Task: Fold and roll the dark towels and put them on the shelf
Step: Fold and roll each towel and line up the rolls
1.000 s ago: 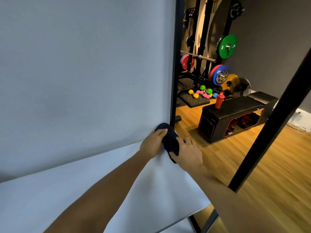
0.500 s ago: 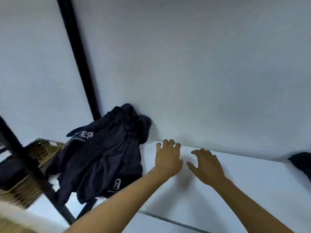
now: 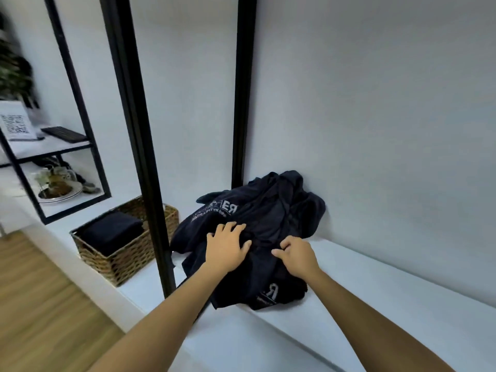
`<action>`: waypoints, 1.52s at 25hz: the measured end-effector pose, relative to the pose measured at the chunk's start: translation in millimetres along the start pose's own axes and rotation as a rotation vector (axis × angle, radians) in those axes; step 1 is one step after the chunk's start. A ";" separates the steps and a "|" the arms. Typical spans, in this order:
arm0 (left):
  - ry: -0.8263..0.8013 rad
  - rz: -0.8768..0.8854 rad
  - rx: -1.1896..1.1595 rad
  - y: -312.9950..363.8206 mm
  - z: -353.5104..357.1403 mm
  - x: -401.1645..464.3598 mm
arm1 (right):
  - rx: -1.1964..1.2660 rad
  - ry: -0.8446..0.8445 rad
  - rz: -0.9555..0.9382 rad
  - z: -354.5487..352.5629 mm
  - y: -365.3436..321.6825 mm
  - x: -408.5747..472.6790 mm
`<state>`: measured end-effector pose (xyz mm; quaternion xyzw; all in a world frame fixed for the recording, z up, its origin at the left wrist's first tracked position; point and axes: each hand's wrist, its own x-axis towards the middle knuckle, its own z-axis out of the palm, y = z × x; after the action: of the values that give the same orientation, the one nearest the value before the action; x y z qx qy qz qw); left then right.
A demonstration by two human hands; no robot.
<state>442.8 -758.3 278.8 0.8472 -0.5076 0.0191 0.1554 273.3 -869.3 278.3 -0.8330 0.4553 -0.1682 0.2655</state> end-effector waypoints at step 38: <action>-0.572 0.452 -0.170 374.6 76.5 -79.3 | -0.072 0.612 0.355 -229.6 306.7 -244.6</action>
<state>70.4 -875.6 282.3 0.6690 -0.7045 -0.2268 0.0691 -181.1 -864.6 270.5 -0.6606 0.6572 -0.3451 0.1121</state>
